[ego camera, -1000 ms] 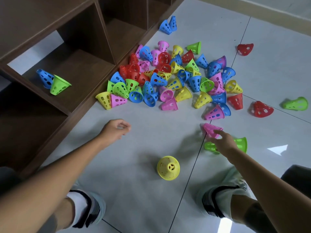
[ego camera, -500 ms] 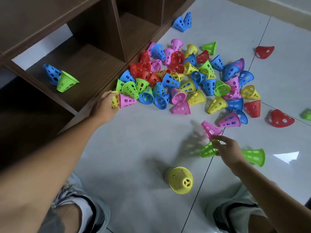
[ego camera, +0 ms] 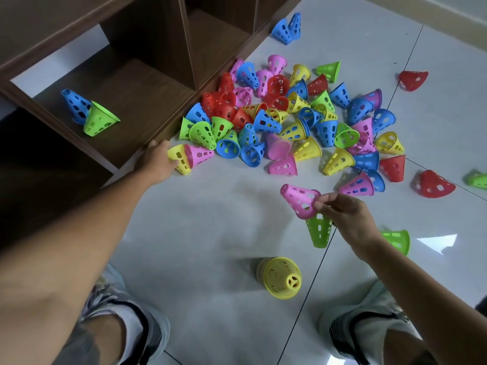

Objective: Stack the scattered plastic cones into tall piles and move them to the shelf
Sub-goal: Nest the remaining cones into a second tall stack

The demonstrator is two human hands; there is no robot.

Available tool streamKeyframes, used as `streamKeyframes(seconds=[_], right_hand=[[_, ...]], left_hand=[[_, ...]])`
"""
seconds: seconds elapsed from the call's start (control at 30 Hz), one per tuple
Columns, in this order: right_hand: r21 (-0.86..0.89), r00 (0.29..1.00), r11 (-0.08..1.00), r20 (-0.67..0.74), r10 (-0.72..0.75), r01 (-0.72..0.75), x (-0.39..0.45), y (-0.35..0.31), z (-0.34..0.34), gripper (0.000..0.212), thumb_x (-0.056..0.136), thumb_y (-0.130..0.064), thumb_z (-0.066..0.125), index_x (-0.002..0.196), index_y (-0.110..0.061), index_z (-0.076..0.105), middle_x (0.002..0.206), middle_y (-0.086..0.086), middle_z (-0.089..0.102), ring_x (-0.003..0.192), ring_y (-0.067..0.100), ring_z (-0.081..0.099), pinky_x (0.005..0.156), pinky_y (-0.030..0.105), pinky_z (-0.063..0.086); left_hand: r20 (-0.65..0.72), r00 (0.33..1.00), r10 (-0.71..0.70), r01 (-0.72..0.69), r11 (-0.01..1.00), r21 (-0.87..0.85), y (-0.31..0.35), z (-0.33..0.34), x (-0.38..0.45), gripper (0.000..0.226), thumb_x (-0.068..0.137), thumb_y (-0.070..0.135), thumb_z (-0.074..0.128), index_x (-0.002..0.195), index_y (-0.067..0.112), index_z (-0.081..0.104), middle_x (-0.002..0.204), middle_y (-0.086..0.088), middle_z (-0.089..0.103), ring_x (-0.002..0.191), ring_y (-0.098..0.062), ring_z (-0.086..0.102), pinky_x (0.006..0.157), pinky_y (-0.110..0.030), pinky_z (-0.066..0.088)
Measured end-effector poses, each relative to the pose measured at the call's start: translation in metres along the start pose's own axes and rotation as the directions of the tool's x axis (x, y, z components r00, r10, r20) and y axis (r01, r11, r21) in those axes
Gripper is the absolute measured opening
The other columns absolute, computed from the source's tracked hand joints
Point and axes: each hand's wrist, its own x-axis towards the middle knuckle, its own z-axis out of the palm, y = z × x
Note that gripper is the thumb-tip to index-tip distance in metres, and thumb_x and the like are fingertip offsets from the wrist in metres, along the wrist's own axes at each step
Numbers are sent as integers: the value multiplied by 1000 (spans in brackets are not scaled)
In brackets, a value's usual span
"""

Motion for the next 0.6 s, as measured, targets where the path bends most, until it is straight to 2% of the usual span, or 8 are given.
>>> streamKeyframes(seconds=[0.07, 0.13, 0.2, 0.3, 0.47, 0.53, 0.6], right_hand=[[26, 998, 1000, 62, -3, 2, -1, -4, 0, 15, 85, -5, 71, 95, 6, 67, 71, -3, 68, 61, 0, 59, 58, 11, 44], [59, 988, 998, 154, 14, -23, -1, -10, -1, 28, 81, -22, 75, 98, -1, 66, 75, 0, 65, 67, 8, 57, 63, 21, 43], [80, 971, 995, 236, 40, -60, 0, -16, -5, 45, 73, -42, 83, 99, -11, 65, 84, 8, 61, 77, 24, 52, 70, 36, 39], [158, 940, 978, 331, 80, -139, 3, -22, -12, 56, 65, -43, 90, 106, -19, 61, 93, 15, 63, 89, 35, 50, 79, 48, 34], [88, 881, 977, 454, 133, -193, 2, -40, -19, 71, 60, -44, 93, 120, -21, 62, 90, 11, 64, 95, 35, 47, 87, 49, 33], [26, 850, 980, 503, 157, -197, -1, -46, -20, 79, 58, -46, 93, 123, -15, 61, 88, 6, 68, 97, 31, 53, 91, 48, 37], [-12, 814, 981, 555, 169, -196, -5, -51, -21, 73, 60, -44, 92, 120, -12, 65, 92, 8, 70, 100, 30, 58, 95, 45, 40]], left_hand=[[0, 1000, 16, -16, 1000, 17, -2, 3, -3, 31, 88, 21, 72, 115, 8, 64, 117, -21, 62, 104, -38, 58, 84, -39, 47], [5, 1000, 26, -26, 999, 25, -3, 7, -11, 12, 89, 19, 71, 93, 12, 62, 99, -16, 67, 87, -34, 58, 70, -34, 43], [3, 1000, 22, -22, 1000, -5, -5, 14, -16, 15, 88, 16, 71, 83, 15, 57, 90, -15, 68, 80, -34, 57, 65, -34, 42], [-18, 999, -29, 27, 993, -116, -9, 25, -26, 17, 86, 16, 74, 80, 12, 59, 86, -13, 71, 80, -36, 63, 68, -38, 48], [-68, 993, -101, 74, 943, -324, -11, 38, -50, 16, 82, 17, 79, 76, 16, 64, 79, -9, 74, 76, -33, 68, 68, -39, 52], [-64, 989, -134, 92, 892, -443, -9, 38, -57, 15, 79, 17, 80, 73, 15, 66, 76, -11, 74, 73, -30, 70, 70, -43, 56], [-19, 988, -152, 109, 781, -615, -1, 34, -65, 13, 80, 12, 80, 88, 8, 71, 85, -15, 74, 69, -22, 69, 69, -37, 60]])
